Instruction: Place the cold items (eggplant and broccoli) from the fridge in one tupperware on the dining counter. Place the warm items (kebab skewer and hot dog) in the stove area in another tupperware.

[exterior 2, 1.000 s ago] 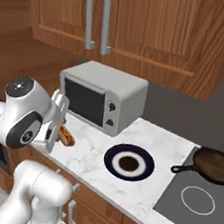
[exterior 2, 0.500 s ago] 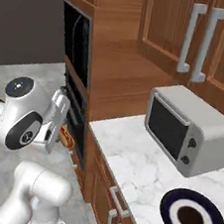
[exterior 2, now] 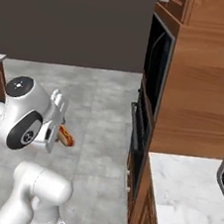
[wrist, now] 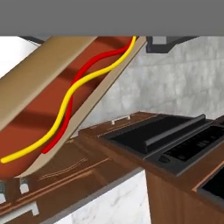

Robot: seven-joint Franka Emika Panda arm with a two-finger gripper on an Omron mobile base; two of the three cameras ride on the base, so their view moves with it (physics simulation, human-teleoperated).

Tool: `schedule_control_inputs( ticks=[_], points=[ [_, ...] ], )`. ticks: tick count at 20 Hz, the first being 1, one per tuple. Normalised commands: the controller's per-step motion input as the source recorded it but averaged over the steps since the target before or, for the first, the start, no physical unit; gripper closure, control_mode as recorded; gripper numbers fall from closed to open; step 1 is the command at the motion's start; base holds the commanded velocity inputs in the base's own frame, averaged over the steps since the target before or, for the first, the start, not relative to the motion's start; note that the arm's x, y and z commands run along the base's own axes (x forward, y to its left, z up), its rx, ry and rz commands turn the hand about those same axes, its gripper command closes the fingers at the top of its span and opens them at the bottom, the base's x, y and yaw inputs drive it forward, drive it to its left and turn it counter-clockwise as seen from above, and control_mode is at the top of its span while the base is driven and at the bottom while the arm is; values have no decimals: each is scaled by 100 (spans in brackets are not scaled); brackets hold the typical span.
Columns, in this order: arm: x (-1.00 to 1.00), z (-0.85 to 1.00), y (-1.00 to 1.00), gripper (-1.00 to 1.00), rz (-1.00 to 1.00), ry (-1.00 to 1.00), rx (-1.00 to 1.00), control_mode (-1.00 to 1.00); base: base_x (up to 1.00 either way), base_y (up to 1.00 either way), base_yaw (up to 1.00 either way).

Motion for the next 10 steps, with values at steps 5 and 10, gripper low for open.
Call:
schedule_control_inputs(
  ticks=[5, 10],
  points=[
    [0, 0, 0, 100, 0, 0, 0, 100, 100, 26, 22],
    [0, 0, 0, 100, 0, 0, 0, 100, 100, 33, 13]
  ],
)
